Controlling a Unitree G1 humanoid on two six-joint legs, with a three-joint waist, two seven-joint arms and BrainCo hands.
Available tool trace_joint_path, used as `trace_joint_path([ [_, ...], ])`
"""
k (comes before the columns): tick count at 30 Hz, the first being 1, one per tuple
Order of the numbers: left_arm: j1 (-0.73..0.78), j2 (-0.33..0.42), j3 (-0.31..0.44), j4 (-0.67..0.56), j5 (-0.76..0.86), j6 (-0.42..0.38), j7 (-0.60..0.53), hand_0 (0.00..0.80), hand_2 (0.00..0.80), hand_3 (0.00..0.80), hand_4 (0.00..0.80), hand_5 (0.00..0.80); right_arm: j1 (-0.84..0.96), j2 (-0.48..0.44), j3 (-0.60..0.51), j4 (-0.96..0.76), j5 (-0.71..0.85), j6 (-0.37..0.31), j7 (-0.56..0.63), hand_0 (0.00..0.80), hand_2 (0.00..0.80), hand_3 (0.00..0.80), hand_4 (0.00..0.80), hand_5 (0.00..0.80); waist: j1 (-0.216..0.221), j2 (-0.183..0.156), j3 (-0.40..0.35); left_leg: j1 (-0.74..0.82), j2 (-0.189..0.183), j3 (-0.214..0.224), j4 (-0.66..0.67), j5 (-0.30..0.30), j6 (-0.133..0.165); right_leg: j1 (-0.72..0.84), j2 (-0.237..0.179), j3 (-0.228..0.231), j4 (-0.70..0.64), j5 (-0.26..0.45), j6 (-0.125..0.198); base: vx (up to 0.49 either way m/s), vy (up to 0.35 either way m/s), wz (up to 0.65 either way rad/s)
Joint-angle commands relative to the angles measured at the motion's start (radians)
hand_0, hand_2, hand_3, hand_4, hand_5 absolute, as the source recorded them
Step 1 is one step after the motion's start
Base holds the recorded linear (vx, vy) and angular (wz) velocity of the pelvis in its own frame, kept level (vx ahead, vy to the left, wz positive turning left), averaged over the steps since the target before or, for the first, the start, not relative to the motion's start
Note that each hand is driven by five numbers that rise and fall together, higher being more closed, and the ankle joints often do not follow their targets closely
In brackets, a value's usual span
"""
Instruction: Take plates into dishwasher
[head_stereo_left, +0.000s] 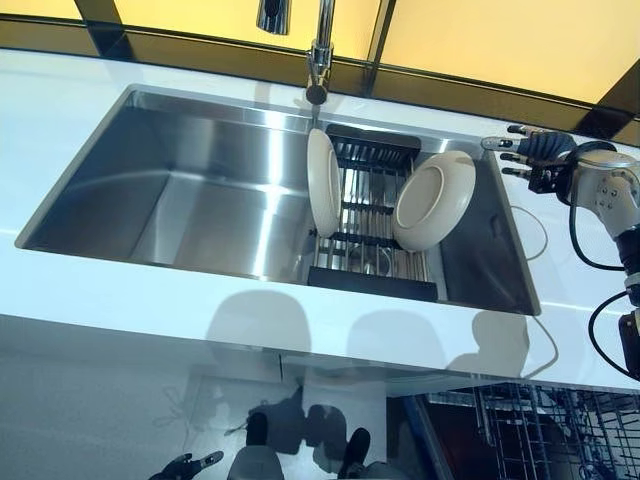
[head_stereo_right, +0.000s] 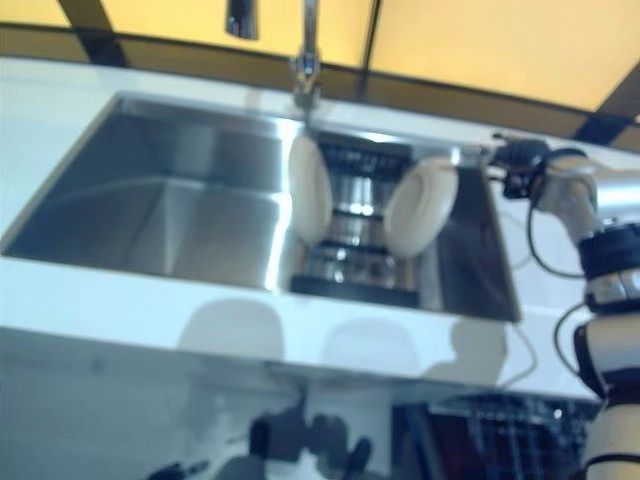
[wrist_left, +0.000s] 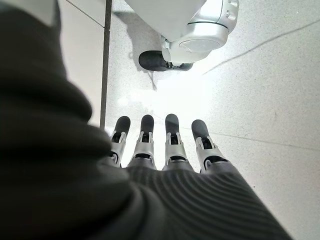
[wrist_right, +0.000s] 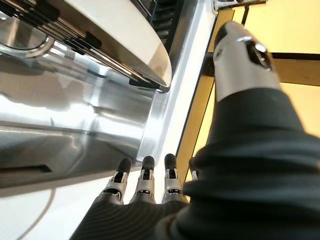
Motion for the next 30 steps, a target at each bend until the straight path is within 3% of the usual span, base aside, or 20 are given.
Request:
trace_joint_path([
  [1, -0.015, 0.032, -0.035, 0.014, -0.003, -0.001, 0.014, 0.0, 0.0, 0.0, 0.0, 0.0, -0.058, -0.025, 0.059, -0.049, -0.025, -0.017, 0.009, 0.0, 0.0, 0.0, 0.0, 0.0, 0.009, -0.015, 0.02, -0.019, 0.005, 0.024, -0.005, -0.021, -0.005, 0.006, -0.021, 0.023, -0.002, -0.009, 0.073, 0.0, 0.0, 0.0],
  [30, -0.027, 0.034, -0.036, -0.013, -0.017, -0.001, 0.019, 0.0, 0.0, 0.0, 0.0, 0.0, -0.041, 0.013, 0.068, -0.044, -0.079, -0.007, 0.052, 0.0, 0.0, 0.0, 0.0, 0.0, 0.021, -0.018, 0.043, -0.036, 0.004, 0.019, -0.005, -0.016, -0.002, -0.006, -0.021, 0.018, -0.002, -0.004, 0.07, 0.0, 0.0, 0.0],
])
